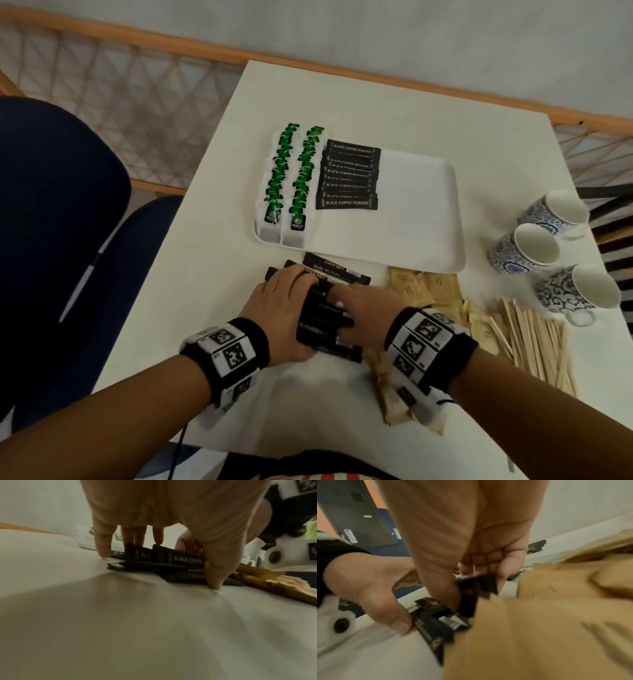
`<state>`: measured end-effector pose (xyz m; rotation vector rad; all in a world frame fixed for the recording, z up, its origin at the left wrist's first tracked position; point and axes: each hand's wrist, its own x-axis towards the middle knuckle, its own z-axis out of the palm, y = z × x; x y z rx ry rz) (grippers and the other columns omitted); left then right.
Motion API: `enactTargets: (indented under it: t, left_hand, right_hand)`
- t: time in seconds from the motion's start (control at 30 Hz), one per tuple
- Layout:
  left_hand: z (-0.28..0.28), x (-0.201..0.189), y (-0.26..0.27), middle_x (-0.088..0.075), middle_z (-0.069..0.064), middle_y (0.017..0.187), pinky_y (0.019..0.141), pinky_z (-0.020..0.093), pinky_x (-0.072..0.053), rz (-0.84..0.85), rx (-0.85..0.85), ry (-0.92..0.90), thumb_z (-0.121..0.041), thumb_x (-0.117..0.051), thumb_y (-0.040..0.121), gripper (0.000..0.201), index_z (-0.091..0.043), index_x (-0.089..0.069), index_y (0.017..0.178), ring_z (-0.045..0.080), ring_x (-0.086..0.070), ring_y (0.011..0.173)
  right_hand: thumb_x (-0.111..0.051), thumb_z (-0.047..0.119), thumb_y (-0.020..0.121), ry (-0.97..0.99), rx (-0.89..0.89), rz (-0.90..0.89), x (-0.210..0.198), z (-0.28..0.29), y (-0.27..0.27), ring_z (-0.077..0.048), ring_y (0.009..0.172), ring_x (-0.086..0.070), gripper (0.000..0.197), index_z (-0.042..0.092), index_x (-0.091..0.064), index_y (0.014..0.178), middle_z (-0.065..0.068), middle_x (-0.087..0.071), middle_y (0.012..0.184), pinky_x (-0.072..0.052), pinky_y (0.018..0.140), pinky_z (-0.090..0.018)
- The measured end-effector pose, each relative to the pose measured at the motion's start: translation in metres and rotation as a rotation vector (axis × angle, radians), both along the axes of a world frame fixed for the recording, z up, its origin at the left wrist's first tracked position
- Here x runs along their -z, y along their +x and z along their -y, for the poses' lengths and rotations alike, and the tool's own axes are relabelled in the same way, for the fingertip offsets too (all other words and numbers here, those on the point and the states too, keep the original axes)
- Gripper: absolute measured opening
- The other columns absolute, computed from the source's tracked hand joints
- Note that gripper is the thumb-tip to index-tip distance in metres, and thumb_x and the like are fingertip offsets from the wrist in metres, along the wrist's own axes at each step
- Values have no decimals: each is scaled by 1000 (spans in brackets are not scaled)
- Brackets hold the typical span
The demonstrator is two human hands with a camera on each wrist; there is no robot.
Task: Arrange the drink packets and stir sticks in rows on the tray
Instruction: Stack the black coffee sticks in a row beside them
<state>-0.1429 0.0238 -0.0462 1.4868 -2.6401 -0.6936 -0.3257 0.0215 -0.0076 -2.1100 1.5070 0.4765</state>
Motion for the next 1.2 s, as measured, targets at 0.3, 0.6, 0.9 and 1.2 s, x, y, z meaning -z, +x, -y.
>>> enactTargets:
  t: [0.3,0.6,0.9,1.2]
  left_hand:
    - [23,2,10,-29,1,137,97,47,-41,96,-229,-47,-66,-68,42,107,-21,-29,131,22,-35,127]
    - [23,-11,5,-29,3,140,103,35,-37,49,-326,134,-52,-78,59,104,-20,-20,140,22,-33,126]
    - [22,-14,-11,-26,6,141,104,28,-36,-277,-369,291,-22,-75,71,88,-20,-24,143,22,-43,122]
    - [33,-18,19,-35,7,132,94,34,-45,3,-481,324,-19,-70,76,73,-17,-30,137,26,-51,112]
  right_hand:
    - [-68,61,69,-233,127,166,1,20,-4,-17,114,-45,78,28,-37,133,5,-44,125,-46,94,-35]
    - [-72,74,51,-229,81,-41,17,8,13,-21,117,-40,123,21,-13,145,1,-38,132,-44,94,-39]
    - [-70,48,67,-153,110,127,22,22,23,-19,113,-40,79,23,-37,134,1,-41,121,-49,88,-36]
    - [-63,43,76,-182,32,113,22,31,15,-20,107,-45,61,24,-40,129,1,-44,120,-50,84,-35]
